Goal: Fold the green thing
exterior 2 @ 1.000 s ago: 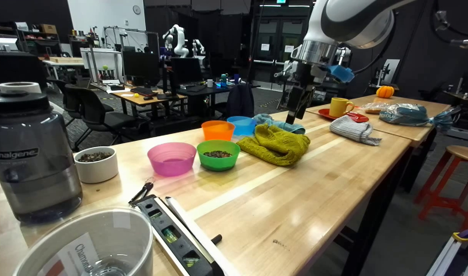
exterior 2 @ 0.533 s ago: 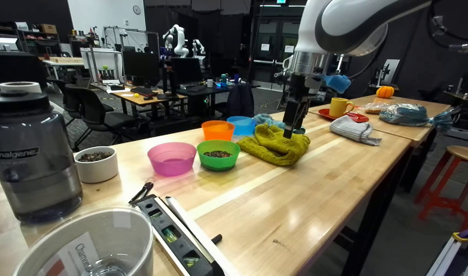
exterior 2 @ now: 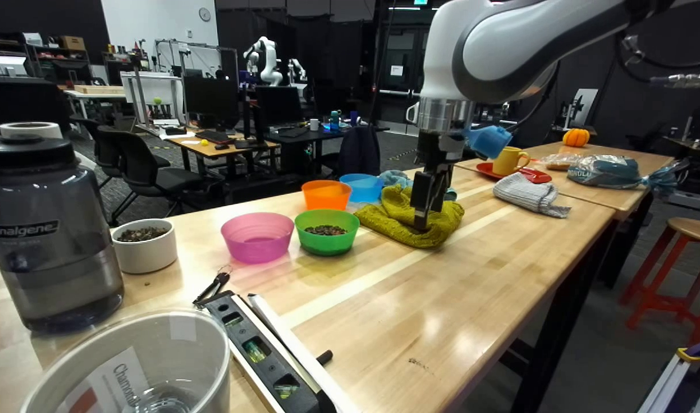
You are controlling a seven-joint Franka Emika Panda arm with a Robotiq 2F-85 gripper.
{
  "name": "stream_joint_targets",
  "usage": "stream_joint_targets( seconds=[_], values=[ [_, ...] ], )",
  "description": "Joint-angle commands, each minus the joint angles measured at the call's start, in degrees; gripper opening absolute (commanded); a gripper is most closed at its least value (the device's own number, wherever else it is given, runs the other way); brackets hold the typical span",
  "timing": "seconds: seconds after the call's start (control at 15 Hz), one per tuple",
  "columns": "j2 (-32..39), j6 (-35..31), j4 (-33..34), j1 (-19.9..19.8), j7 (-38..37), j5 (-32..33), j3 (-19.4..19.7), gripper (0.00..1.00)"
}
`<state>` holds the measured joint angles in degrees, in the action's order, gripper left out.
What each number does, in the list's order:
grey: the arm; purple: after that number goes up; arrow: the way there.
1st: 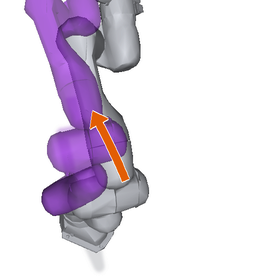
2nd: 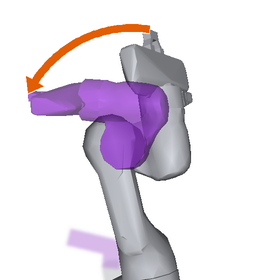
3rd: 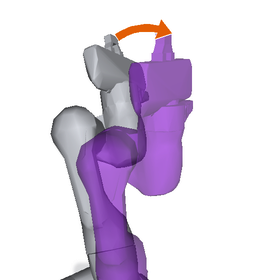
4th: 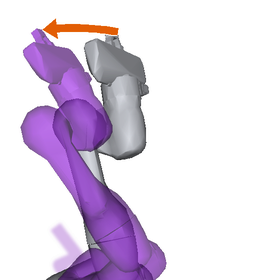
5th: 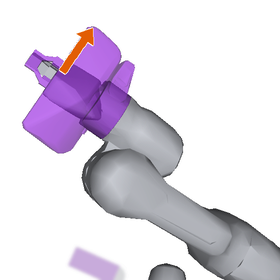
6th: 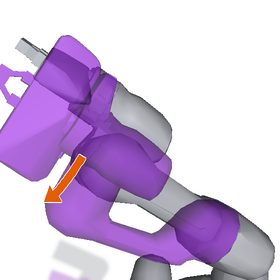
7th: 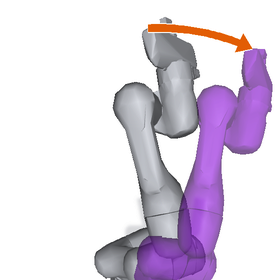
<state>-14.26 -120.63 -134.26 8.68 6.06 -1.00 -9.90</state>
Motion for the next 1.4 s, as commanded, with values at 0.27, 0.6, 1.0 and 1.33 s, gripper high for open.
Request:
stream_joint_targets(
  seconds=[0.27,0.6,1.0,1.33],
  values=[
    [5.74,-1.92,2.78,-0.46,-2.83,3.47,0.50,0.83],
    [7.79,-1.62,3.45,-0.26,-3.33,3.29,0.51,0.37],
    [6.19,-0.84,1.16,0.14,-3.63,2.52,0.31,0.00],
    [3.20,1.02,-1.59,1.40,-3.00,1.06,-0.47,0.02]
  ],
)
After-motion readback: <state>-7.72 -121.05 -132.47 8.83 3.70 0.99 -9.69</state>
